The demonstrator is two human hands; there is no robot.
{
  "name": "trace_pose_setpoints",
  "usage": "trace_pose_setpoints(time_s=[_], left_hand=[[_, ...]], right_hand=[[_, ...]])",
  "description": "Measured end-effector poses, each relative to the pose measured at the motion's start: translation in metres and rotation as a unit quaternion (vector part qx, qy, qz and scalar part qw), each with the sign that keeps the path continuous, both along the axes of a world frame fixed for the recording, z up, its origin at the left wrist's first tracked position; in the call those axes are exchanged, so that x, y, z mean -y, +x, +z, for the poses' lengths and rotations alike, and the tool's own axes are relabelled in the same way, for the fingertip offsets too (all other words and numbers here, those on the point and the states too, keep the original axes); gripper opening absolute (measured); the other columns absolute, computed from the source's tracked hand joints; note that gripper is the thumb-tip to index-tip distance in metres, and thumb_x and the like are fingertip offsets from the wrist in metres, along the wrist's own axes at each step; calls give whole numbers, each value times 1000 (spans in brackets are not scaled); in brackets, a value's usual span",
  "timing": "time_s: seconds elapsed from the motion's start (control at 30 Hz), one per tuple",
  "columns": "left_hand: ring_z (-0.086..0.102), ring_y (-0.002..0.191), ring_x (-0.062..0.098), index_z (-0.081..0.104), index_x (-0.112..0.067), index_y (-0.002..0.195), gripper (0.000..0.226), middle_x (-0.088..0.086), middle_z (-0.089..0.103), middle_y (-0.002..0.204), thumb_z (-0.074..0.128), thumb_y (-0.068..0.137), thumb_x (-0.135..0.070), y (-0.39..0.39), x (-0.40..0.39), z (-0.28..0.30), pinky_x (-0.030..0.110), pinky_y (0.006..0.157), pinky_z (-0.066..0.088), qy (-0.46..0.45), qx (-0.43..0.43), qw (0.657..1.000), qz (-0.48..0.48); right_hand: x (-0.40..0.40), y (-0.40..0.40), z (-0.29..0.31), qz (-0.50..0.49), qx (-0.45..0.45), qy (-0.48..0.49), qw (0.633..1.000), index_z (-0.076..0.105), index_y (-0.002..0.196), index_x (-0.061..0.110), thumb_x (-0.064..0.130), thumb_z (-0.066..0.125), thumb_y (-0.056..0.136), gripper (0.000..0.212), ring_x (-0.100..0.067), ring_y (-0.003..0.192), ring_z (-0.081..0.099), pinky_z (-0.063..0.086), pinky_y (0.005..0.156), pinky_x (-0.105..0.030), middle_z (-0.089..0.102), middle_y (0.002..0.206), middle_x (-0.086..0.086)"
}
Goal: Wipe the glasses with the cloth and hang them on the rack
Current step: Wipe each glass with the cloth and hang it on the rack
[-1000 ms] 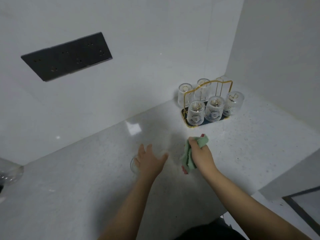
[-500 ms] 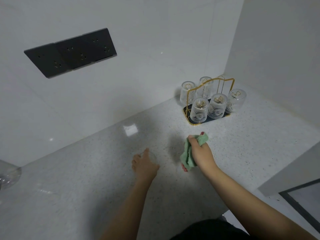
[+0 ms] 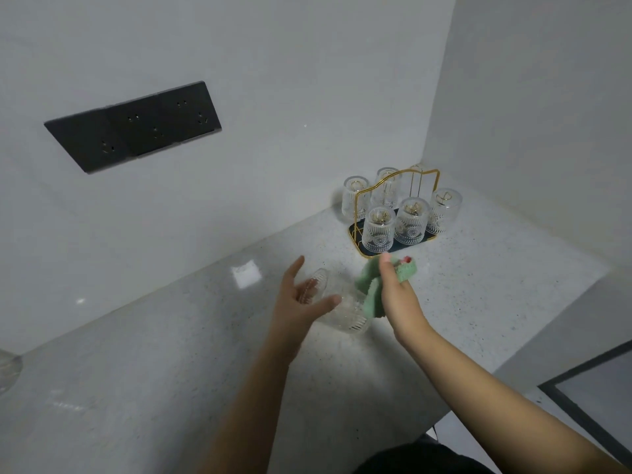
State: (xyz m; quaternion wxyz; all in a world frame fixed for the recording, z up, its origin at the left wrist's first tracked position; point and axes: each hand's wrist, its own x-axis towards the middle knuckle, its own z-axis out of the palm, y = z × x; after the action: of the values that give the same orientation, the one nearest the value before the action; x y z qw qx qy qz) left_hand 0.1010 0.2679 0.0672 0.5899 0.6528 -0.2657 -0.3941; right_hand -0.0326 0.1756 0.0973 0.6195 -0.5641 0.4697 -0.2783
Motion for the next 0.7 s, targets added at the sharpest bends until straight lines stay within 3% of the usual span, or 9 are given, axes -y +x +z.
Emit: trace_pose_setpoints(time_s=[0.1,0.2,0.27,0.33,0.4,0.47,0.53,0.6,0.7], left_hand=[[64,104,21,33,-32,144,91,17,57,120,77,74,2,-13,12,12,27,74,58,-73,-131,988,35],[63,105,27,37,-7,146,101,23,57,126,88,60,-20,-27,21,18,39,92,53,-127,-197,970,70],[68,98,27,54,8,128,96,23,66,114,91,55,-42,-40,24,19,34,83,56,-147,-205,966,47],[70,102,30,62,6,118,81,22,70,112,83,65,-51,-53,26,20,34,81,58,-150,-195,969,29],[67,111,32,54,3,129,74,22,67,121,75,79,-48,-62,26,22,40,86,57,-142,-184,972,27],[70,107,25,53,-7,130,67,14,69,120,72,80,-48,-64,25,28,37,82,58,-117,-167,978,36],[73,97,19,64,-15,114,48,7,74,109,64,80,-49,-63,25,36,33,77,59,-102,-121,987,32],[73,97,23,73,-19,97,37,10,75,103,58,85,-50,-61,23,42,38,83,57,-109,-74,991,18],[74,89,14,76,-28,82,28,1,78,90,57,89,-47,-63,22,48,33,78,58,-122,-58,991,12]], right_hand=[[-7,-1,4,87,-31,-60,994,55,119,24,53,24,95,49,-12,99,52,33,88,-24,55,104,0],[-10,-6,7,107,20,-104,989,48,130,31,57,24,89,54,-8,123,45,29,97,-20,52,128,7],[-8,-8,9,104,53,-106,987,41,138,31,59,26,84,62,-6,133,35,24,106,-21,42,141,9],[-7,-9,11,116,66,-110,985,30,142,36,64,26,82,67,-4,137,26,19,111,-22,31,145,15],[-6,-10,11,138,64,-126,980,18,144,42,80,25,74,80,-2,138,19,16,110,-21,21,149,17],[-8,-14,10,155,55,-154,974,6,143,47,88,23,68,88,-2,142,11,13,112,-22,10,155,15],[-15,-16,7,166,46,-213,962,-1,144,42,85,21,73,86,0,143,-2,6,117,-25,-4,157,14],[-25,-19,5,176,11,-299,938,0,148,30,78,17,80,85,2,142,-11,0,117,-26,-12,156,15],[-27,-17,10,162,39,-302,939,3,149,32,77,16,81,82,4,142,-5,5,115,-23,-6,155,20]])
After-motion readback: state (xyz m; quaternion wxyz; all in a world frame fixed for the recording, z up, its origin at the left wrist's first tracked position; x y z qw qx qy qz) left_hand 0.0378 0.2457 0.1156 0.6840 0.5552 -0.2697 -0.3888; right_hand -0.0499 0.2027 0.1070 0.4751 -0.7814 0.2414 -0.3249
